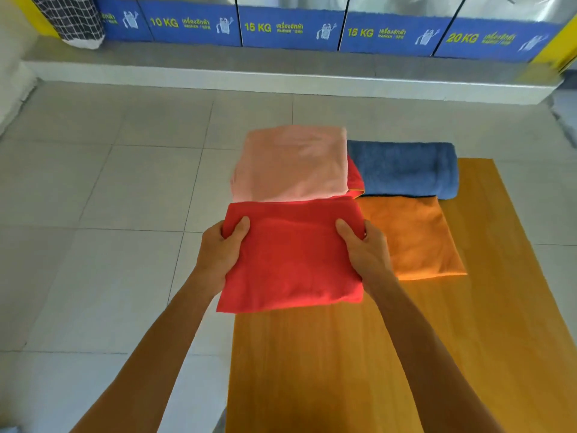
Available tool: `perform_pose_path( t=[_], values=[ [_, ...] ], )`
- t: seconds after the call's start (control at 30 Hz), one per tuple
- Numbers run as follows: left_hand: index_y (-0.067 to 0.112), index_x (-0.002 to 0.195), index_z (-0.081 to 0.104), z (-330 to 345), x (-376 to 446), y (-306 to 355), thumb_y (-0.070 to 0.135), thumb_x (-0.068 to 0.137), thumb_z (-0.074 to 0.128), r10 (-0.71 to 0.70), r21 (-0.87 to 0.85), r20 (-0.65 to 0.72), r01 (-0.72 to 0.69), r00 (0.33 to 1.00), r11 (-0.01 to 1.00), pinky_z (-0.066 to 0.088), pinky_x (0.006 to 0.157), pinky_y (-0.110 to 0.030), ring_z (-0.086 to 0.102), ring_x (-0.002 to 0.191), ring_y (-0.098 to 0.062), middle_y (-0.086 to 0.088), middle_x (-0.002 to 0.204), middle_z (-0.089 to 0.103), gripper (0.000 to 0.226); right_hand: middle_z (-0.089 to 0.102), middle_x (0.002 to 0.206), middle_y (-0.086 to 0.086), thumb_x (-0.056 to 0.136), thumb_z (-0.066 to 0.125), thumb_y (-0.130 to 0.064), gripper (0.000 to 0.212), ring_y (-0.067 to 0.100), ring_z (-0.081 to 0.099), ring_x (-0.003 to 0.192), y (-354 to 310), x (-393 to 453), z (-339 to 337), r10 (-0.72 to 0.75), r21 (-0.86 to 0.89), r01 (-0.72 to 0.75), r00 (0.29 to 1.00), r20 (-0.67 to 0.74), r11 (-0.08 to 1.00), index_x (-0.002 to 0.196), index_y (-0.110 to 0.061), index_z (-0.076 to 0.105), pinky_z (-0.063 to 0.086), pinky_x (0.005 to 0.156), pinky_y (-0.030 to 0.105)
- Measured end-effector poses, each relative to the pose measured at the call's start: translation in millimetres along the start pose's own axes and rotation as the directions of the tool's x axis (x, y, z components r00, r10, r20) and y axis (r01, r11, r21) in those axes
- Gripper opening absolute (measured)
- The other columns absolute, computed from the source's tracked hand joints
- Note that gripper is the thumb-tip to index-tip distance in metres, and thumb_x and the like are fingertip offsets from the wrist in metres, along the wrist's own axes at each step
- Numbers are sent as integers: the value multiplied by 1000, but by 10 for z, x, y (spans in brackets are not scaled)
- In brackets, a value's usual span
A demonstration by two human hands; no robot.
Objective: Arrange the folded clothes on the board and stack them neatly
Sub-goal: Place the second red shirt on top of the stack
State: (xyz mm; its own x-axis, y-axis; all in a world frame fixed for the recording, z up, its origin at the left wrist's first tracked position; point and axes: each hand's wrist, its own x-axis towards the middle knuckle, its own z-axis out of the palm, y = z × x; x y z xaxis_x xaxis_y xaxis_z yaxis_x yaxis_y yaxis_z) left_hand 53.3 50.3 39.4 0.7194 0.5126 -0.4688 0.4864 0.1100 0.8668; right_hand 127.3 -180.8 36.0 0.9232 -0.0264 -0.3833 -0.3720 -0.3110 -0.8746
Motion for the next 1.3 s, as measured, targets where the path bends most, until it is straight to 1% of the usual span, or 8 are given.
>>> perform_pose_path(
  t=[0.2,0.37,0.57,0.63,0.77,0.83,1.0,1.3],
  values=[
    [21,100,60,98,985,784,42,89,65,167,-62,39,-164,985,984,55,70,-31,65,85,-14,3,95,66,24,73,93,0,91,71,-39,27,16,68,85,-849,928,206,-145,-9,144,989,-32,989,103,-14,71,58,77,34],
    [15,96,64,239,1662,1198,41,88,67,247,-48,44,-245,968,968,57,74,-37,67,85,-20,-4,96,69,27,72,98,6,91,70,-40,29,22,67,87,-1240,1664,353,-103,46,105,993,-49,993,104,-14,68,58,82,40],
    [13,86,65,412,2364,1013,49,83,68,65,140,60,-73,996,987,57,83,-42,68,94,-31,-11,97,70,36,66,90,6,95,66,-36,30,23,61,86,-916,2218,512,-23,-129,14,997,-70,991,103,-7,70,52,77,37],
    [9,98,64,439,2421,893,47,85,67,-25,141,68,15,997,990,54,80,-37,66,92,-30,-11,97,67,40,67,93,7,93,67,-36,32,23,63,88,-809,2293,527,-13,-182,-1,997,-77,983,106,-7,70,54,81,39],
    [10,100,65,419,2466,951,43,85,70,-10,55,98,5,995,998,56,81,-39,68,89,-29,-11,97,69,36,64,77,5,92,69,-32,23,20,59,70,-976,2348,439,-24,-197,18,999,-31,980,89,-9,70,51,65,32],
    [13,99,63,398,2433,977,41,85,70,10,18,111,-12,994,1000,55,77,-37,66,85,-24,-7,92,68,33,69,83,9,92,69,-31,24,21,63,76,-1014,2312,379,-53,-160,43,997,-56,986,93,-7,73,54,73,37],
    [8,113,62,419,2408,748,50,82,69,29,146,72,-39,997,989,56,80,-39,67,91,-27,-9,105,69,53,64,75,-4,93,67,-35,20,15,59,73,-673,2166,420,-78,-266,53,993,-84,963,88,-16,69,46,65,29],
    [12,122,54,360,2170,890,38,87,63,105,276,19,-106,994,955,48,74,-35,61,94,-26,-5,110,62,45,72,100,0,93,64,-45,33,23,68,98,-725,1968,386,-14,-225,-15,991,-130,974,108,-16,71,57,89,45]
  ],
)
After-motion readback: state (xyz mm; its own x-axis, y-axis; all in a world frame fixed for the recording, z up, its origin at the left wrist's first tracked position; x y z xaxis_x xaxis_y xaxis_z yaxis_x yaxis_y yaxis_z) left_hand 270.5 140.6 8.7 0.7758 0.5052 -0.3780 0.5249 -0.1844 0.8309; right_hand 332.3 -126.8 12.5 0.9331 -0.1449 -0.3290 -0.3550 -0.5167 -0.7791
